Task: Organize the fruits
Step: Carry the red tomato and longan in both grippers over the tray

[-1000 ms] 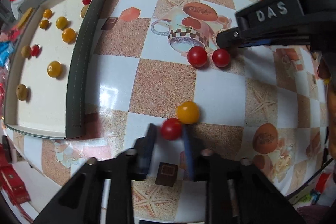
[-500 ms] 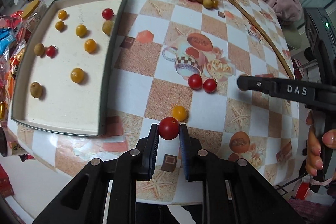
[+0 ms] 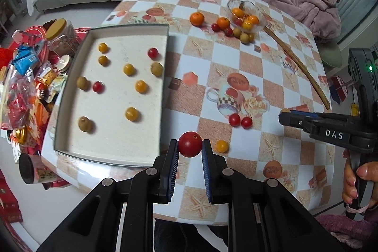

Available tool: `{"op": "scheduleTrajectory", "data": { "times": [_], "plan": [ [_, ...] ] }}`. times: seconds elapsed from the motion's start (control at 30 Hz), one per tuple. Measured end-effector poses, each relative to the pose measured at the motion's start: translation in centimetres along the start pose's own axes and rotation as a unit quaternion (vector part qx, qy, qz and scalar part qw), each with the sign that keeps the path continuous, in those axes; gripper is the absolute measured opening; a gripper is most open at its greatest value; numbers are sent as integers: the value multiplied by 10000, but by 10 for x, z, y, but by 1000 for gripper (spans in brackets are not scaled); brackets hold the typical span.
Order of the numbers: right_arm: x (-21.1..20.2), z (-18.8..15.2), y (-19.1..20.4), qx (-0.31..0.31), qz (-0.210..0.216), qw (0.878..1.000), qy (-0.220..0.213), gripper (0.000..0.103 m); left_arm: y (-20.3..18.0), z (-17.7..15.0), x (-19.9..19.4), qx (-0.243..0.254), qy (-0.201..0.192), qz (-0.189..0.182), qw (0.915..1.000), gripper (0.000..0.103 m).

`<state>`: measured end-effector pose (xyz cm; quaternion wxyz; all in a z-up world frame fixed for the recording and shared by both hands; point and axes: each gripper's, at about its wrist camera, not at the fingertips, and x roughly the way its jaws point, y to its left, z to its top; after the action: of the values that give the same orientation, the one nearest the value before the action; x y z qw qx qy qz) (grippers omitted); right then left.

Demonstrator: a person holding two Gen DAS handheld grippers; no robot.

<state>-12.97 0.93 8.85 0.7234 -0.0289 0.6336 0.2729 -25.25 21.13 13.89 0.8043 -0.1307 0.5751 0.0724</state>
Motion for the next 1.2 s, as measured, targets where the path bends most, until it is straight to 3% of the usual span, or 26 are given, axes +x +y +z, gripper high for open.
{"op": "scheduleTrajectory", "data": {
  "times": [0.3, 0.7, 1.2],
  "plan": [
    [8, 15, 46, -2, 42, 9999, -118, 26, 57, 18, -3, -69, -78, 29, 9999, 21],
    [57, 53, 136, 406, -125, 9989, -186, 26, 158, 58, 40, 536, 280, -148, 9981, 21],
    [139, 75, 196, 316, -350, 9981, 394, 26, 195, 69, 102, 781, 788, -28, 9938, 21]
  ]
}}
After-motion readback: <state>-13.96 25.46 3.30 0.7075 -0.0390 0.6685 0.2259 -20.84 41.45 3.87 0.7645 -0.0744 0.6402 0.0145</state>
